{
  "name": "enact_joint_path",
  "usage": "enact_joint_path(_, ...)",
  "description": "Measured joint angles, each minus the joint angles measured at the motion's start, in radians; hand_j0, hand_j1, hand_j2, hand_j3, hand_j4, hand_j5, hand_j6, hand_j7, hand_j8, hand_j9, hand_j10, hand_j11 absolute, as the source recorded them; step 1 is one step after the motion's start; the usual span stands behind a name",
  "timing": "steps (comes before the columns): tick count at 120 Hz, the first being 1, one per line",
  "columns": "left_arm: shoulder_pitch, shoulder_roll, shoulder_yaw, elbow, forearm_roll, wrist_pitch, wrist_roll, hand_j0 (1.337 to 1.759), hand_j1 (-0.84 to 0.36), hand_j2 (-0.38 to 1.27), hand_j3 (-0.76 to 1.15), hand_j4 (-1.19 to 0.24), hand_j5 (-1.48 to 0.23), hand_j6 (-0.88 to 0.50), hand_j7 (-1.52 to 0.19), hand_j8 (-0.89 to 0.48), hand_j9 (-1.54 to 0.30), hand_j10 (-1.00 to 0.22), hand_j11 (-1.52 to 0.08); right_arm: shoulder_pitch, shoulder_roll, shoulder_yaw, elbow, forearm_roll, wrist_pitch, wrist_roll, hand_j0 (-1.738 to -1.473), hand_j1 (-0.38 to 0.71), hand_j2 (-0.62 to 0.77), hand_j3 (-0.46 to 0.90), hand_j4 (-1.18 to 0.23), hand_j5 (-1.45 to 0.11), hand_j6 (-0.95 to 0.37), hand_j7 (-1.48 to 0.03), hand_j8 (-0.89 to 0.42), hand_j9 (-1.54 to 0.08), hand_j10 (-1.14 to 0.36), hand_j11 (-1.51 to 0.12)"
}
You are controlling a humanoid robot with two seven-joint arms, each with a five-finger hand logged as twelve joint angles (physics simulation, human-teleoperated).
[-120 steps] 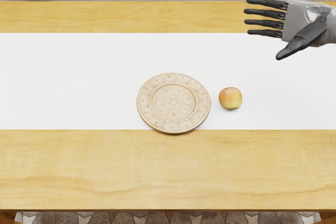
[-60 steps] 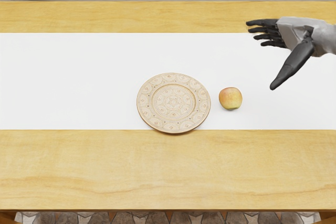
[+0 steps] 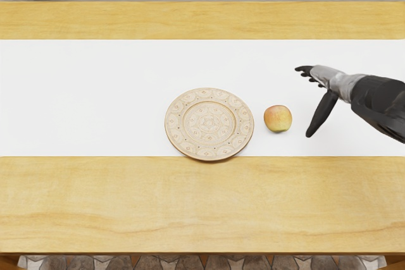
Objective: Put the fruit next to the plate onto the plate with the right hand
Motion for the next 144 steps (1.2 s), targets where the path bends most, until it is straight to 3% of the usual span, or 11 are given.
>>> enact_joint_path(22,0.0,0.0,0.0,0.0,0.0,0.0,0.0,1.658,0.06,0.05,0.0,-0.25,-0.32,-0.25,-0.32,-0.25,-0.32,-0.25,-0.32,-0.015,0.12,-0.042,0.002,-0.019,-0.201,-0.019,-1.658,-0.31,-0.01,0.0,-0.04,-0.05,-0.04,-0.05,-0.04,-0.05,-0.04,-0.05)
enact_joint_path(47,0.0,0.0,0.0,0.0,0.0,0.0,0.0,1.658,0.06,0.05,0.0,-0.25,-0.32,-0.25,-0.32,-0.25,-0.32,-0.25,-0.32,-0.042,0.19,-0.05,0.002,-0.037,-0.261,-0.023,-1.658,-0.3,-0.01,0.0,-0.04,-0.05,-0.04,-0.05,-0.04,-0.05,-0.04,-0.05)
enact_joint_path(90,0.0,0.0,0.0,0.0,0.0,0.0,0.0,1.658,0.06,0.05,0.0,-0.25,-0.32,-0.25,-0.32,-0.25,-0.32,-0.25,-0.32,-0.055,0.201,-0.05,-0.03,-0.044,-0.166,-0.023,-1.658,-0.29,-0.01,0.0,-0.05,-0.07,-0.05,-0.07,-0.05,-0.07,-0.05,-0.07)
enact_joint_path(144,0.0,0.0,0.0,0.0,0.0,0.0,0.0,1.658,0.06,0.05,0.0,-0.25,-0.32,-0.25,-0.32,-0.25,-0.32,-0.25,-0.32,-0.062,0.197,-0.044,-0.068,-0.089,-0.188,-0.023,-1.658,-0.08,-0.04,0.0,-0.23,-0.3,-0.23,-0.3,-0.23,-0.3,-0.23,-0.3)
